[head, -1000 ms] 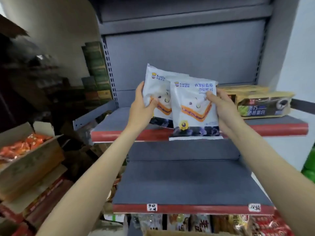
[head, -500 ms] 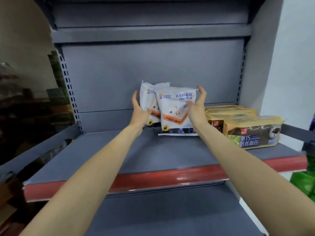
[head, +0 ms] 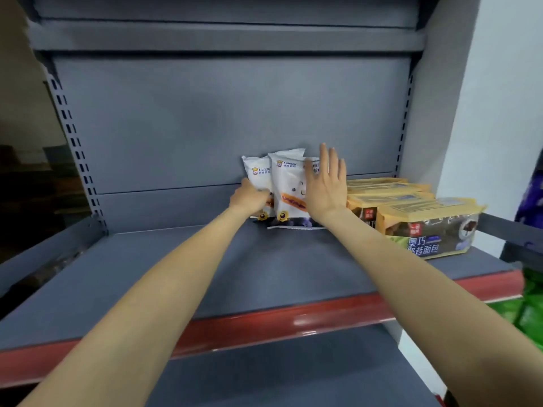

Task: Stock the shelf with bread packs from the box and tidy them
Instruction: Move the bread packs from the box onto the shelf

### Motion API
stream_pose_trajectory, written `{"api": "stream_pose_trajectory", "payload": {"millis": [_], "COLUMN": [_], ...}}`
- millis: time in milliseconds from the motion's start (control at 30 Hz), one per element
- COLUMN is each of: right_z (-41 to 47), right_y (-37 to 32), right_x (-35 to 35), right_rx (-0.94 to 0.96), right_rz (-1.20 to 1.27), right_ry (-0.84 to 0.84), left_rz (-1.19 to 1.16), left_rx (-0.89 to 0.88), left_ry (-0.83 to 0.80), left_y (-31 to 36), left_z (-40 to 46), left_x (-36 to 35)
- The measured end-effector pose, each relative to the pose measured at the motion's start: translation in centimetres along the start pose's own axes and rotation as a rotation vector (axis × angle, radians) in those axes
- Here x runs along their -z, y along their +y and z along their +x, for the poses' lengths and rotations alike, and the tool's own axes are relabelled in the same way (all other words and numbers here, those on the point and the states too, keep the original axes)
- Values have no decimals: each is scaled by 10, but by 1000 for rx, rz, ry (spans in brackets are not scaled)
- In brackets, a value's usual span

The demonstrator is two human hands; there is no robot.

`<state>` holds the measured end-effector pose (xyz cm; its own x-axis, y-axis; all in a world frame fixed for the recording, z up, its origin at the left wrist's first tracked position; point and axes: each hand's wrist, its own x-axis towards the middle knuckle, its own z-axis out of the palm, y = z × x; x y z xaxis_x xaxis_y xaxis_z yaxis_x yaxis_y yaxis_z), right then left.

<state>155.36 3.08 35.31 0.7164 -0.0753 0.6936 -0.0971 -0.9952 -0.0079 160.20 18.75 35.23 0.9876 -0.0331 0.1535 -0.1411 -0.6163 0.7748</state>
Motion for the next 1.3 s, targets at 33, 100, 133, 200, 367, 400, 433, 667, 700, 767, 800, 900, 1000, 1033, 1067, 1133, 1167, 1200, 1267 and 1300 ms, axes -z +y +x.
{"api": "stream_pose_trajectory", "payload": {"millis": [33, 100, 133, 200, 367, 400, 433, 667, 700, 767, 800, 900, 1000, 1033, 1067, 1133, 1167, 1200, 1267, 1300], "right_z": [3, 8, 9, 7, -25, -38, -52, -186, -209, -252, -272, -336, -402, -425, -448, -493, -514, -535, -573, -592], "right_y": [0, -2, -3, -6, -8, -8, -8, -3, -2, 2, 5, 18, 39, 47, 55, 72, 81, 90, 108, 117], "right_x": [0, 1, 4, 10, 35, 42, 49, 86, 88, 89, 87, 77, 61, 55, 47, 34, 30, 25, 16, 11], "right_rx": [23, 48, 52, 64, 132, 144, 154, 195, 185, 168, 166, 174, 95, 56, 23, -18, -38, -62, -115, -140], "right_rz": [-41, -8, 71, 214, 267, 294, 331, 484, 493, 515, 533, 685, 862, 881, 875, 826, 796, 761, 673, 621], "right_ry": [-30, -111, -170, -254, -212, -209, -191, 302, 318, 346, 347, 210, -91, -199, -307, -524, -638, -756, -982, -1080], "left_rz": [-37, -44, -28, 52, 283, 297, 317, 274, 266, 252, 239, 209, 253, 274, 302, 375, 403, 412, 375, 327], "left_rx": [5, -18, -28, -47, -173, -238, -305, -763, -788, -806, -804, -768, -581, -486, -393, -235, -165, -96, 29, 86], "left_ry": [-10, -36, -40, -21, 115, 122, 137, 533, 559, 592, 587, 490, 283, 195, 97, -108, -211, -305, -461, -530], "left_y": [-2, -9, -6, 3, 12, 15, 17, 1, -8, -26, -34, -66, -105, -118, -130, -154, -166, -177, -202, -213], "left_z": [3, 13, 4, -22, -77, -92, -108, -232, -246, -274, -288, -331, -376, -390, -404, -429, -439, -450, -470, -479], "left_x": [-1, -3, 1, 10, 26, 29, 30, 10, 2, -15, -23, -51, -84, -95, -107, -129, -139, -150, -169, -180]}}
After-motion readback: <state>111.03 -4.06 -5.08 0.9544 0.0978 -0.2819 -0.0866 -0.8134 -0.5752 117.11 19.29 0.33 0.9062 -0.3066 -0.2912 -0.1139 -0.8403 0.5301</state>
